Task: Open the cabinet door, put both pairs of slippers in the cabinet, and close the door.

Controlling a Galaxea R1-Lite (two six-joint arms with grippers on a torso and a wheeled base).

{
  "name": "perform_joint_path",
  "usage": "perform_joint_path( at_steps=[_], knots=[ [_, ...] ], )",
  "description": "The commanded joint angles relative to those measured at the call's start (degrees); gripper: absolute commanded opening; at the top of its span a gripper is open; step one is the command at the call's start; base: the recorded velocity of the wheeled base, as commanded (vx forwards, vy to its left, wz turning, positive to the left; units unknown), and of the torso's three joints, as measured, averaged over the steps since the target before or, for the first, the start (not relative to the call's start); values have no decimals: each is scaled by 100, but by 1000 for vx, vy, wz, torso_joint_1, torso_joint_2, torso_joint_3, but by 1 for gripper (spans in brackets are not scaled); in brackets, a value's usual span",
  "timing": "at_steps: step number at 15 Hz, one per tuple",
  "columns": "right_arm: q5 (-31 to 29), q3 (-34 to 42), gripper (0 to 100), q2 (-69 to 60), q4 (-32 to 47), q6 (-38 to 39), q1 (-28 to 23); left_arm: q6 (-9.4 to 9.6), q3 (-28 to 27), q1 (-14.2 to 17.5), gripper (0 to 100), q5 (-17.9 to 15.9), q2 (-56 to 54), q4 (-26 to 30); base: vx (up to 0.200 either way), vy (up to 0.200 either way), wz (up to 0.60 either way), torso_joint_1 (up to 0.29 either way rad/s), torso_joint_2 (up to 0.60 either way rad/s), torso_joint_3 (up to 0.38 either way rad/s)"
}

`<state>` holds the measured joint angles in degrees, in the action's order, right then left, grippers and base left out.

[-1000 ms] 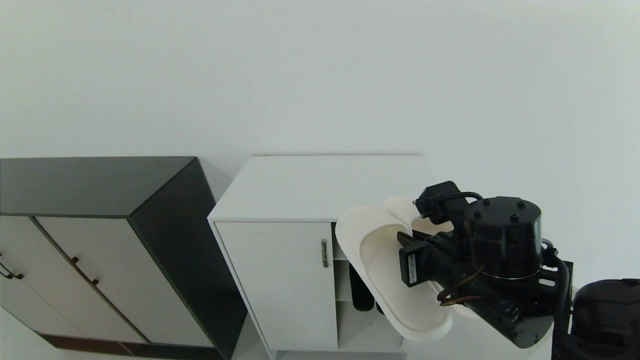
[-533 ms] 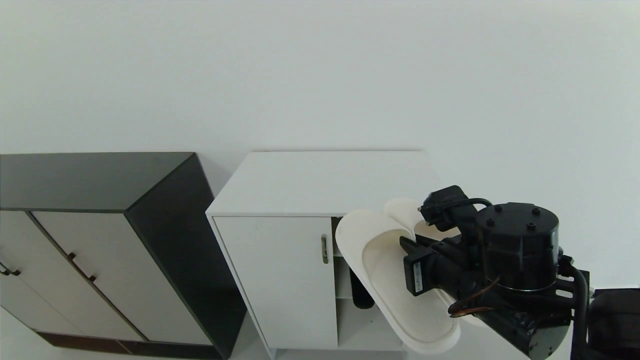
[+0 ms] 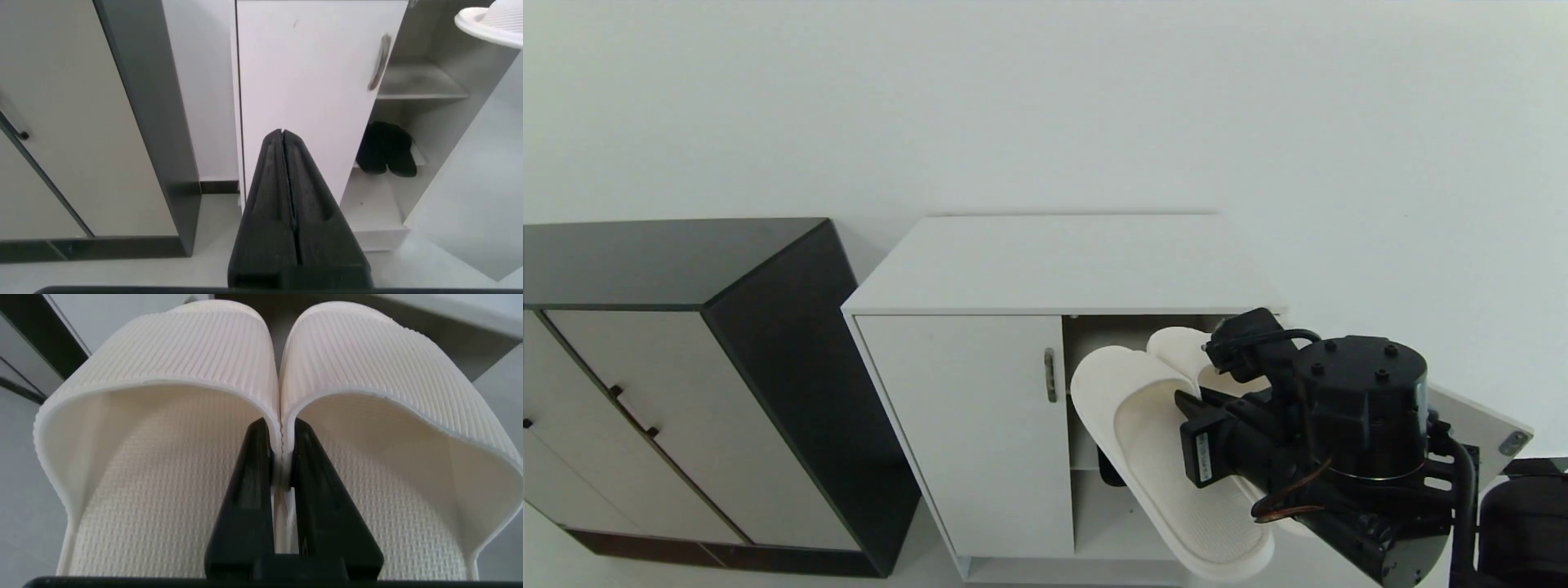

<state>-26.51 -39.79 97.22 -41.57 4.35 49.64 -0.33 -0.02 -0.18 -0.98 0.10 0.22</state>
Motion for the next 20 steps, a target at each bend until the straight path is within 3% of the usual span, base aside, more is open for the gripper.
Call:
perform_joint_path(
  at_steps=[1, 11, 20],
  knots=[
    [-3, -2, 0, 43, 0, -5, 2, -2, 2, 1, 0, 1, -1, -4, 0, 0, 0, -217, 535, 315],
    [6, 6, 0, 131, 0, 4, 2, -2, 2, 1, 0, 1, -1, -4, 0, 0, 0, -190, 504, 319],
    [15, 6, 0, 210, 0, 4, -42, -2, 2, 1, 0, 1, -1, -4, 0, 0, 0, -116, 470, 343]
  ],
)
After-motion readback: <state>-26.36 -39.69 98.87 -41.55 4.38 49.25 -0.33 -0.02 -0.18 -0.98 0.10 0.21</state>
